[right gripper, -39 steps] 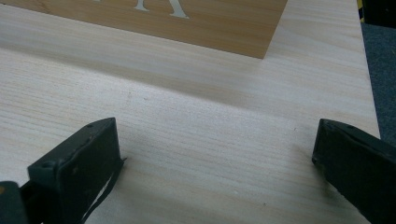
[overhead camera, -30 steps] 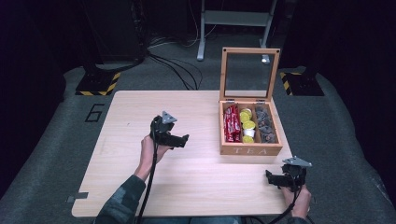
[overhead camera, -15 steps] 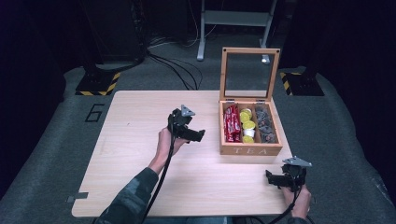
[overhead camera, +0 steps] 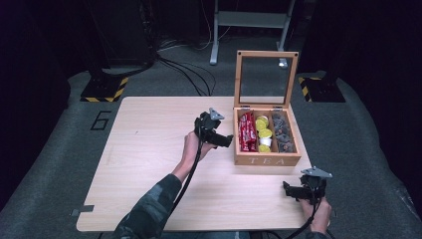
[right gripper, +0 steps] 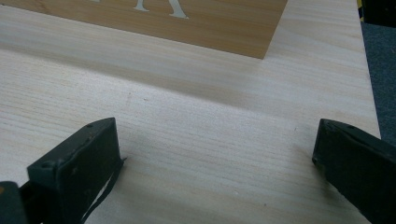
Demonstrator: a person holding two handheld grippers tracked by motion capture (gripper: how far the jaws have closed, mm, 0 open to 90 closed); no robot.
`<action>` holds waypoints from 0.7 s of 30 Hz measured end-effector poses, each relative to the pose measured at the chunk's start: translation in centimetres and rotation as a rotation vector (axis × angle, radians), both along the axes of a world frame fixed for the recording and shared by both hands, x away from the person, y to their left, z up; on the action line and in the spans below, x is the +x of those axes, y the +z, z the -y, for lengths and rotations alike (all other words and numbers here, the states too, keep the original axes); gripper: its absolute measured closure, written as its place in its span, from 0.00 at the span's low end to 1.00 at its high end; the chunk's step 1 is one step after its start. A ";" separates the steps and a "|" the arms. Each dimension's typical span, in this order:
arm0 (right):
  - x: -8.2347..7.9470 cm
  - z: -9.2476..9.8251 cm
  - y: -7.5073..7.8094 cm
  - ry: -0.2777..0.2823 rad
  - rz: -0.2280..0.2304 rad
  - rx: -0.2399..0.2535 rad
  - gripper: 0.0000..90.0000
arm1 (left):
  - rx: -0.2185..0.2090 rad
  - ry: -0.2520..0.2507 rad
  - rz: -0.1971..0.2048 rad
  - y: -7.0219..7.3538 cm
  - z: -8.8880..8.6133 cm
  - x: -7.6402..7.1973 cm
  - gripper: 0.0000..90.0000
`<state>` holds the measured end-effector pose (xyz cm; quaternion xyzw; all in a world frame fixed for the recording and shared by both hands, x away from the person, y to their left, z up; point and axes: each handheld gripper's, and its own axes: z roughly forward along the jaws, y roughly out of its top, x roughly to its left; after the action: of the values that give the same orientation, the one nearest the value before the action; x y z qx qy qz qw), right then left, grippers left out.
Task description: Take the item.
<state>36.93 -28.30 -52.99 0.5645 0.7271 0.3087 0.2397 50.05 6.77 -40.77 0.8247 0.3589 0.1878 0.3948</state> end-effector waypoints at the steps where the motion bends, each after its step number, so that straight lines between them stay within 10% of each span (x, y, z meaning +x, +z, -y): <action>1: 0.0 0.0 0.0 0.000 0.000 0.000 0.00 | 0.011 -0.003 -0.005 -0.2 0.3 0.2 0.05; 21: -0.1 -0.1 0.0 0.009 0.006 -0.011 0.01 | -0.015 -0.022 -0.048 -1.2 6.2 2.5 0.13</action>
<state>36.84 -28.25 -52.98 0.5589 0.7304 0.3077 0.2436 52.55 0.58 -41.92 0.8298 0.3606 0.1608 0.3944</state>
